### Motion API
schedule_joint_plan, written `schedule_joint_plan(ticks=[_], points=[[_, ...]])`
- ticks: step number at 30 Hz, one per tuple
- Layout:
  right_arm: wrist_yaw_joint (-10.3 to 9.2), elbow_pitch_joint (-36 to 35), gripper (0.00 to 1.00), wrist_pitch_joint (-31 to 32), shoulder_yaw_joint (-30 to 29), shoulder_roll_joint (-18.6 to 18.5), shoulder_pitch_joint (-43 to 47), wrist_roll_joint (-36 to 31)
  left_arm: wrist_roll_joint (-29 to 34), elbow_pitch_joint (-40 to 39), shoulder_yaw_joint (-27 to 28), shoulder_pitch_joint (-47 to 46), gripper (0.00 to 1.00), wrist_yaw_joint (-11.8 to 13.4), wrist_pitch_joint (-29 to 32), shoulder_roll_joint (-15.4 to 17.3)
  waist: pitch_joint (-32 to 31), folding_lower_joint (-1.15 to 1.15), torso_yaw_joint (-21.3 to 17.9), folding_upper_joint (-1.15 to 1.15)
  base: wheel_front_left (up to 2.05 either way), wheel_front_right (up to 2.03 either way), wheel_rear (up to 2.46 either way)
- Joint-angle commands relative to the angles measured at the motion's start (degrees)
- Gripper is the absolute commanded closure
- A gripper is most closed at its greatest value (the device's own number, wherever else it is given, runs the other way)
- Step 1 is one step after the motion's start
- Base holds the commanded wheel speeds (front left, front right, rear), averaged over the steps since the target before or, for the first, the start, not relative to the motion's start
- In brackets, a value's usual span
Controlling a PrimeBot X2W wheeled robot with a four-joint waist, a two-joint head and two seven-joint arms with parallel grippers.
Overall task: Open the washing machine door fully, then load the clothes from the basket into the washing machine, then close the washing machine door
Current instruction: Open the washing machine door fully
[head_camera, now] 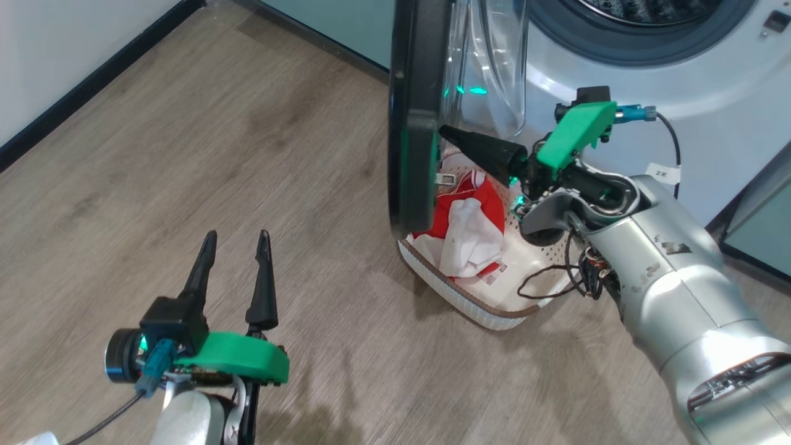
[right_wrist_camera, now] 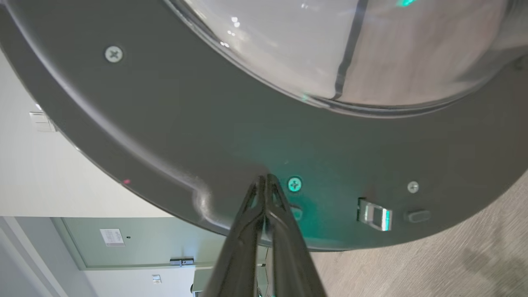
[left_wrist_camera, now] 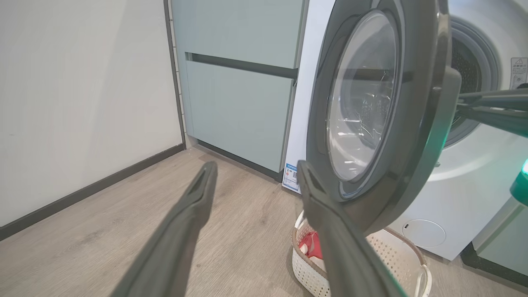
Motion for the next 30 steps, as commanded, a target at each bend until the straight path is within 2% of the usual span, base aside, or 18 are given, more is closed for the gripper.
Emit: schedule_joint_plan(ticks=[1, 8, 12, 17, 23, 26, 28, 30], points=[[0.05, -1.82, 1.0, -0.84, 1.43, 1.06, -2.49, 1.28, -0.17, -2.3, 2.24, -1.33, 0.0, 0.48, -0.56, 0.56, 0.23, 0.0, 0.04, 0.0, 0.0, 0.0, 0.0], [0.05, -0.12, 1.0, -3.38, 4.38, 1.06, -3.86, 3.55, -0.39, -2.34, 2.96, -1.63, 0.0, 0.48, -0.56, 0.56, 0.55, 0.0, -0.15, 0.0, 0.0, 0.0, 0.0], [0.05, -0.83, 1.0, -6.65, 4.33, 0.28, -4.04, 1.57, -0.28, -1.86, 3.47, -2.12, 0.0, 0.07, -0.56, 0.56, 0.03, 0.0, -0.52, 0.0, 0.0, 0.0, 0.0], [0.05, -7.82, 1.0, -15.67, 7.3, -3.94, -0.22, -7.63, -0.21, -1.03, 3.01, -2.91, 0.0, -0.03, -0.56, 0.56, -0.95, 0.0, -1.05, 0.0, 0.0, 0.0, 0.0], [0.05, -17.73, 1.0, -31.36, 17.65, -11.75, 6.34, -27.25, 0.52, 1.35, 3.97, -4.24, 0.0, -1.17, -0.56, 0.56, -2.44, 0.0, -3.13, 0.0, 0.0, 0.0, 0.0], [0.05, -19.87, 1.0, -39.64, 22.8, -14.92, 8.45, -37.33, 0.48, 2.47, 5.3, -4.51, 0.0, -1.47, -0.56, 0.56, -2.67, 0.0, -5.02, 0.0, 0.0, 0.0, 0.0], [0.05, -19.96, 1.0, -44.06, 23.74, -16.04, 9.95, -42.03, 0.67, 2.88, 6.05, -4.79, 0.0, -1.64, -0.56, 0.56, -2.77, 0.0, -6.01, 0.0, 0.0, 0.0, 0.0], [0.05, -19.94, 1.0, -45.93, 22.65, -16.25, 11.42, -46.57, 0.88, 3.06, 6.84, -4.92, 0.0, -1.88, -0.56, 0.56, -2.77, 0.0, -7.04, 0.0, 0.0, 0.0, 0.0]])
